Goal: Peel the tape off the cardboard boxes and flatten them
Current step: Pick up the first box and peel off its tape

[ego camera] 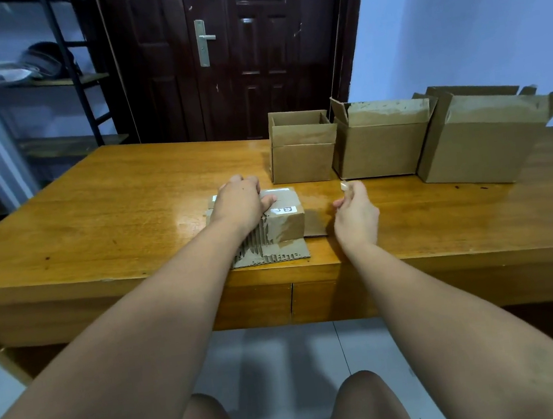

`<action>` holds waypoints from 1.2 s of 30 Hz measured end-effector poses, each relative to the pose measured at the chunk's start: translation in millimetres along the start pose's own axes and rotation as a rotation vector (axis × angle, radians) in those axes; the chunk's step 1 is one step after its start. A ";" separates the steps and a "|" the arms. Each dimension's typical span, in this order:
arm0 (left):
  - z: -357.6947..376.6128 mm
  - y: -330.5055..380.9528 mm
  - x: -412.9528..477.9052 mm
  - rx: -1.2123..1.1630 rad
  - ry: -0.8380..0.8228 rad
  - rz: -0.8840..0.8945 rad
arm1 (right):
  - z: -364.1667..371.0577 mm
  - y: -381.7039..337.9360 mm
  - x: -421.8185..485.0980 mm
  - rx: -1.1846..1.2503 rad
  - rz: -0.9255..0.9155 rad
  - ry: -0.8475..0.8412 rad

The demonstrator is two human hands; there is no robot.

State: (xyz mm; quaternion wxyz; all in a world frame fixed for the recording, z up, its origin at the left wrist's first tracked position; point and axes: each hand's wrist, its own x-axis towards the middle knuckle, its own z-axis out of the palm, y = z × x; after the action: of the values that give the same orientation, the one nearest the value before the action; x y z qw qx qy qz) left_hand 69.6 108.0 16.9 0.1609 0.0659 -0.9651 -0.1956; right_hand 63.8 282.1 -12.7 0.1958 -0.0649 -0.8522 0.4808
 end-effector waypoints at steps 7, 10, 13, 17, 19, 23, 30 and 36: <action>0.4 0.5 -1.1 0.016 0.008 0.008 | 3.3 1.8 3.2 -0.052 -0.004 -0.062; -1.6 2.0 -2.4 0.014 0.009 0.008 | 7.2 -4.0 2.8 -0.111 -0.040 -0.008; -2.4 2.6 -3.4 0.008 0.008 0.008 | 11.7 -17.7 3.5 -0.235 -0.134 0.052; -1.6 2.4 -3.8 0.008 0.011 0.002 | 17.1 -39.5 7.3 -0.036 -0.215 -0.103; -1.5 2.9 -3.5 0.008 0.011 -0.003 | 15.7 -50.7 7.7 0.146 -0.179 -0.137; -2.3 3.5 -4.2 0.013 0.001 -0.002 | 20.8 -71.9 9.5 0.209 -0.181 -0.243; -6.5 3.4 -5.1 -0.037 -0.037 -0.006 | 51.3 -109.2 5.4 0.312 -0.175 -0.160; -3.1 -1.5 1.7 -0.031 -0.062 0.007 | 70.1 -109.1 5.0 0.427 -0.145 -0.328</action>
State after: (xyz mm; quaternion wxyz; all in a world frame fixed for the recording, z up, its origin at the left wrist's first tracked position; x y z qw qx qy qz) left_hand 69.1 105.2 19.5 0.1326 0.0539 -0.9668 -0.2118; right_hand 39.9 170.3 48.6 0.0984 0.1176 -0.7543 0.6384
